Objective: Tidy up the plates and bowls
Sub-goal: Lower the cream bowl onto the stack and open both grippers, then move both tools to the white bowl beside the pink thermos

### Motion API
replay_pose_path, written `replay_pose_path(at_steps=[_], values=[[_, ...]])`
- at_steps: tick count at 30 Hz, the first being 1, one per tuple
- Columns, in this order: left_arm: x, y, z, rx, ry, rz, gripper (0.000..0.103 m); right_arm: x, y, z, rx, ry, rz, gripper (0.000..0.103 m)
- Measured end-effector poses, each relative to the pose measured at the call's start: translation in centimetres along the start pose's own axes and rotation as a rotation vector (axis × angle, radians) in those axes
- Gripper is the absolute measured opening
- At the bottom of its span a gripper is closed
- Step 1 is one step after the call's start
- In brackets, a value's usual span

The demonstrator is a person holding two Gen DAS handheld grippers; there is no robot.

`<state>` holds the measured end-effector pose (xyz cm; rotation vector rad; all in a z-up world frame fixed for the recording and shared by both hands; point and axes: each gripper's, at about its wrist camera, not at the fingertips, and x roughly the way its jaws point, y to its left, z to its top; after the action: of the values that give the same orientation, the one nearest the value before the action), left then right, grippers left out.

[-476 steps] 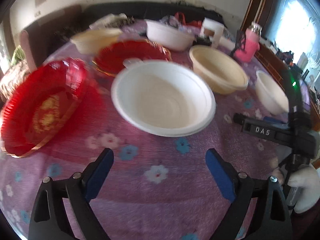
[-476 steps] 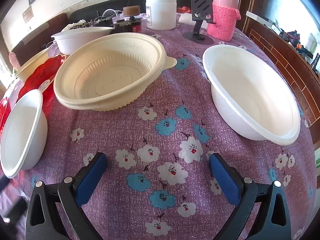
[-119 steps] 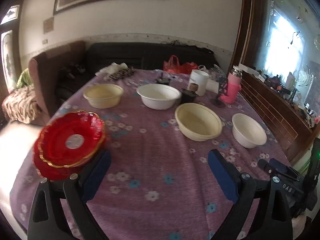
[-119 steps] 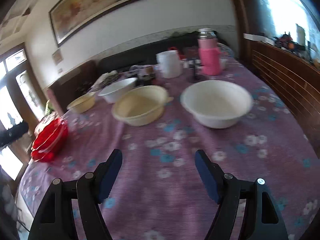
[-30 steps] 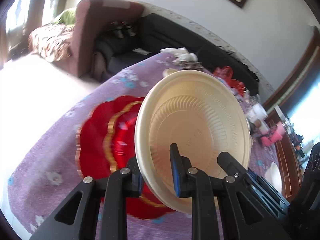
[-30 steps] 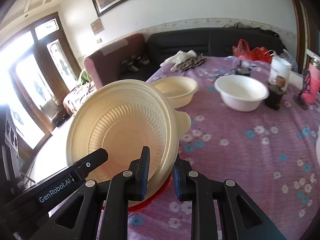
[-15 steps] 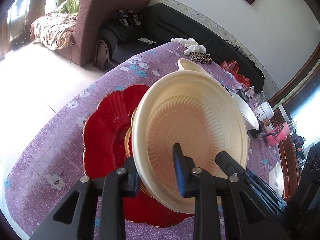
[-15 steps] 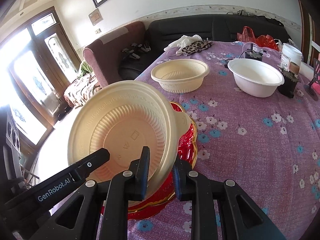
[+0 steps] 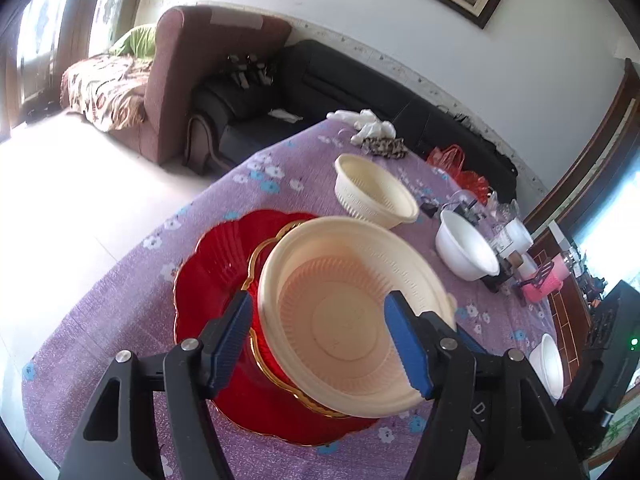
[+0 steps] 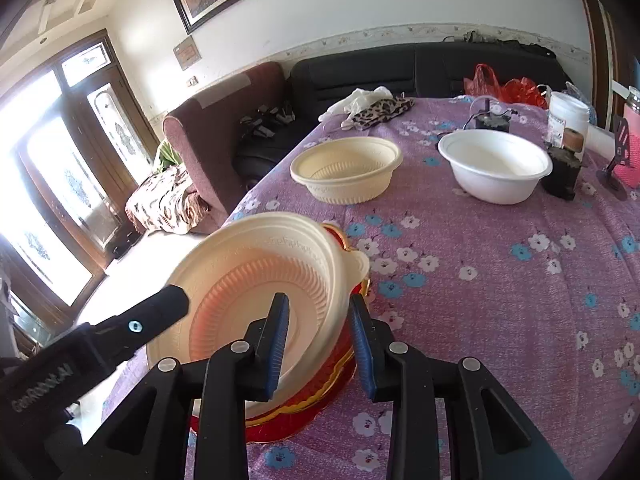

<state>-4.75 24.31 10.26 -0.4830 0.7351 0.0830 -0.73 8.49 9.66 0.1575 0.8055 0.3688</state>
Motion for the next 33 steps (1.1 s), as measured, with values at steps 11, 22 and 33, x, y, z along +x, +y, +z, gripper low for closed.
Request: replay_pose_path(at_steps=[11,22,33], values=[[-6.7,-1.3,-1.0,0.014,-0.245,0.052,0.078,-5.1,-2.4,-0.6,-0.005,-0.102,-0.019,0.045],[-11.2,-5.5,-3.7,0.176,-0.450,0.259,0.103,-8.8,-7.1,-3.5,0.040,-0.116,-0.064,0.051],[-8.4,-12.8,-7.6,0.364,-0.300,0.186,0.103,-13.8,-15.0,-5.9,0.107,-0.166,-0.163,0.059]])
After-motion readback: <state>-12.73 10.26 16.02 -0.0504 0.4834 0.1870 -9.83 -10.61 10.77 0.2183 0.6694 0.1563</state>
